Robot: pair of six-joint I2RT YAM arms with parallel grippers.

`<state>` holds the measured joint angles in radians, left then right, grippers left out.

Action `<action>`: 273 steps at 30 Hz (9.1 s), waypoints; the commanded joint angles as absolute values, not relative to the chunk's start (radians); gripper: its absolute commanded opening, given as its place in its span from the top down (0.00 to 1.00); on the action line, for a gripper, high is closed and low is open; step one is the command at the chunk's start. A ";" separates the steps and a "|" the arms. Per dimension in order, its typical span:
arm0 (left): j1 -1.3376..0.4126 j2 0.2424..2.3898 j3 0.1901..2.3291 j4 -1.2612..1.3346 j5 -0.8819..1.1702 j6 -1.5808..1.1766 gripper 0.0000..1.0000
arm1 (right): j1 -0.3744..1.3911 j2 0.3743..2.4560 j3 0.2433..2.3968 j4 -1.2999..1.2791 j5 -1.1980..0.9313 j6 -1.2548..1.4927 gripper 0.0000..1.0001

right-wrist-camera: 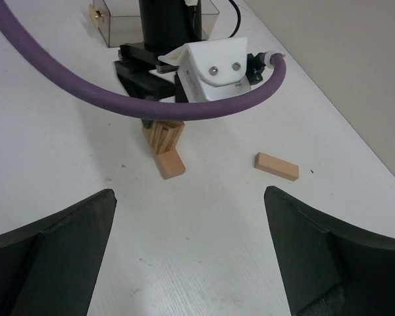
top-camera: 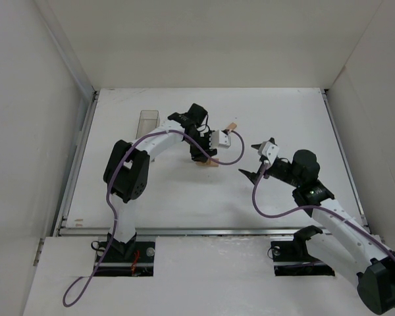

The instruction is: Build the wood block tower

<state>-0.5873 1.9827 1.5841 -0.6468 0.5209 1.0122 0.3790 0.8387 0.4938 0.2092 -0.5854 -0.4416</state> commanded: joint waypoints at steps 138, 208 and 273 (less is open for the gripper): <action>-0.155 1.324 1.150 -0.207 -0.365 0.054 0.00 | 0.680 2.068 1.964 -1.081 -0.311 -0.960 1.00; -0.155 1.333 1.123 -0.198 -0.356 0.063 0.00 | 0.670 2.118 1.970 -1.063 -0.344 -0.960 0.71; -0.117 1.345 1.104 -0.189 -0.420 0.025 0.00 | 0.284 1.454 1.554 -0.476 1.172 0.630 0.00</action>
<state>-0.1207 1.3685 1.1034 -0.2123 -0.4011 0.0425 0.2661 1.4910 1.5352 -0.4660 1.1263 0.6102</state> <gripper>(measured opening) 0.997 1.000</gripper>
